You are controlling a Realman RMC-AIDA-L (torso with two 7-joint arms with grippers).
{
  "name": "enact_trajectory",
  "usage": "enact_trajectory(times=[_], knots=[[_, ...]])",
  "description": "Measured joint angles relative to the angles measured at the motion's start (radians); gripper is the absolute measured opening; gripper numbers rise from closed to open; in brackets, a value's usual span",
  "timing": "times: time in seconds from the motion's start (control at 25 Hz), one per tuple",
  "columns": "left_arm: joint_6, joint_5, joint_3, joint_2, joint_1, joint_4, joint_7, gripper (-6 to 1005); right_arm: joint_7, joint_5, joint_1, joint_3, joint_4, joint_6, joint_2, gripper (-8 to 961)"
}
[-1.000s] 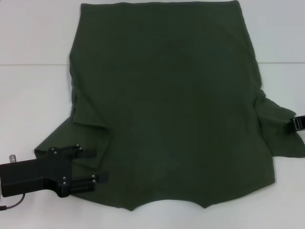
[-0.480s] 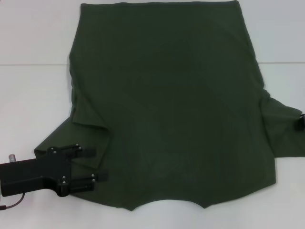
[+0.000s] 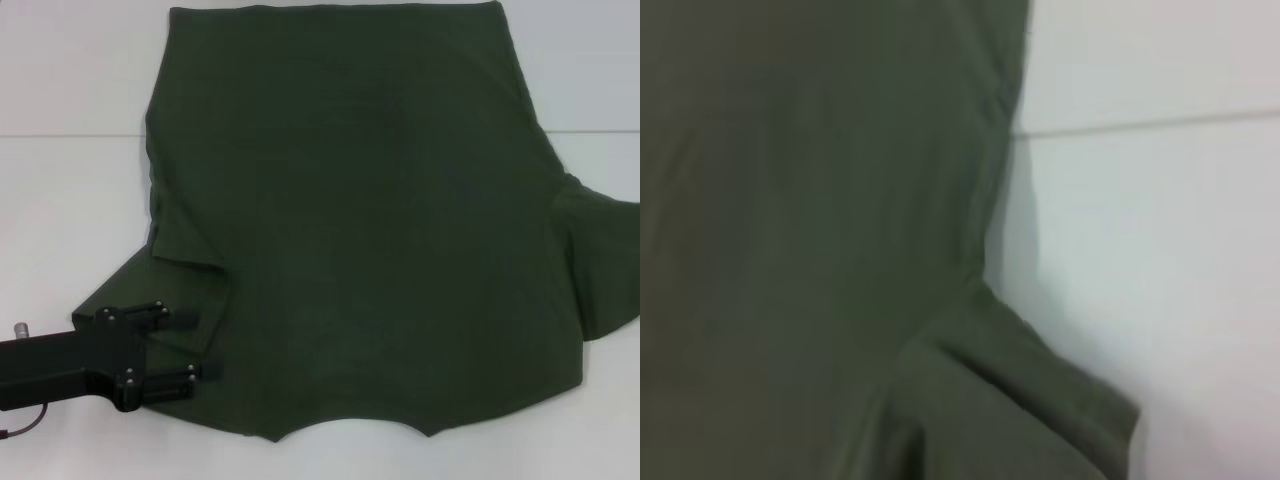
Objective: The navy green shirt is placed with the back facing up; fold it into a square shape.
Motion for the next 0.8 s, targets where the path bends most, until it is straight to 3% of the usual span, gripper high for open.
enact_trajectory(times=[0.8], knots=[[0.002, 0.007, 0.003, 0.004, 0.002, 0.004, -0.017, 764, 0.007, -0.079, 0.15, -0.079, -0.083, -0.055, 0.029, 35]])
